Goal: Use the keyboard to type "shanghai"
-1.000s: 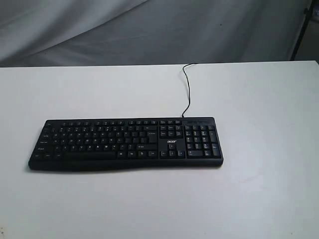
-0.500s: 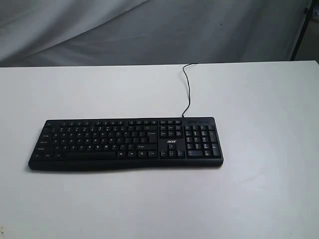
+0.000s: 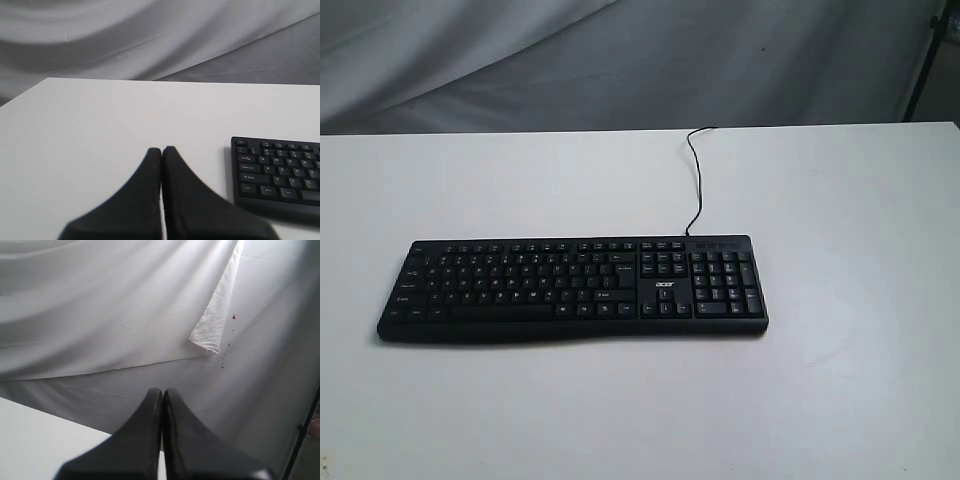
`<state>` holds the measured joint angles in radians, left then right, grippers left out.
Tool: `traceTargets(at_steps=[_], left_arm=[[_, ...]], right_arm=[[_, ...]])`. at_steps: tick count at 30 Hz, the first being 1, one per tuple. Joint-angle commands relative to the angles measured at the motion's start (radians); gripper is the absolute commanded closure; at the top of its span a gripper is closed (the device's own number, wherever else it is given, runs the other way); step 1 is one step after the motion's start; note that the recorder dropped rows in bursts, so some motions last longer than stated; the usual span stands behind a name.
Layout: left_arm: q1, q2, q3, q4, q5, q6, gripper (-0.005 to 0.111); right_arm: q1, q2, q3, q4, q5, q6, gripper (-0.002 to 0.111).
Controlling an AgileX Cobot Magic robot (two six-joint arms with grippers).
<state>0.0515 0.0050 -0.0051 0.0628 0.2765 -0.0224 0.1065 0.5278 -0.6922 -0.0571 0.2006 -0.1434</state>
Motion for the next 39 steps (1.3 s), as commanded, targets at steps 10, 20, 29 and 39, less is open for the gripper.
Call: traceTargets(at_steps=[10, 20, 29, 39], left_arm=[[0.002, -0.005, 0.005, -0.001, -0.011, -0.002, 0.106], [0.002, -0.005, 0.005, -0.001, -0.011, -0.002, 0.106], [0.002, -0.005, 0.005, -0.001, -0.011, -0.002, 0.106], [0.002, -0.005, 0.005, -0.001, -0.011, -0.002, 0.106]], right_arm=[[-0.027, -0.338, 0.379, -0.004, -0.033, 0.115, 0.108], [-0.027, -0.528, 0.604, -0.004, -0.069, 0.115, 0.108], [-0.027, -0.528, 0.692, -0.004, -0.084, 0.115, 0.108], [-0.027, -0.528, 0.692, -0.004, -0.029, 0.115, 0.108]])
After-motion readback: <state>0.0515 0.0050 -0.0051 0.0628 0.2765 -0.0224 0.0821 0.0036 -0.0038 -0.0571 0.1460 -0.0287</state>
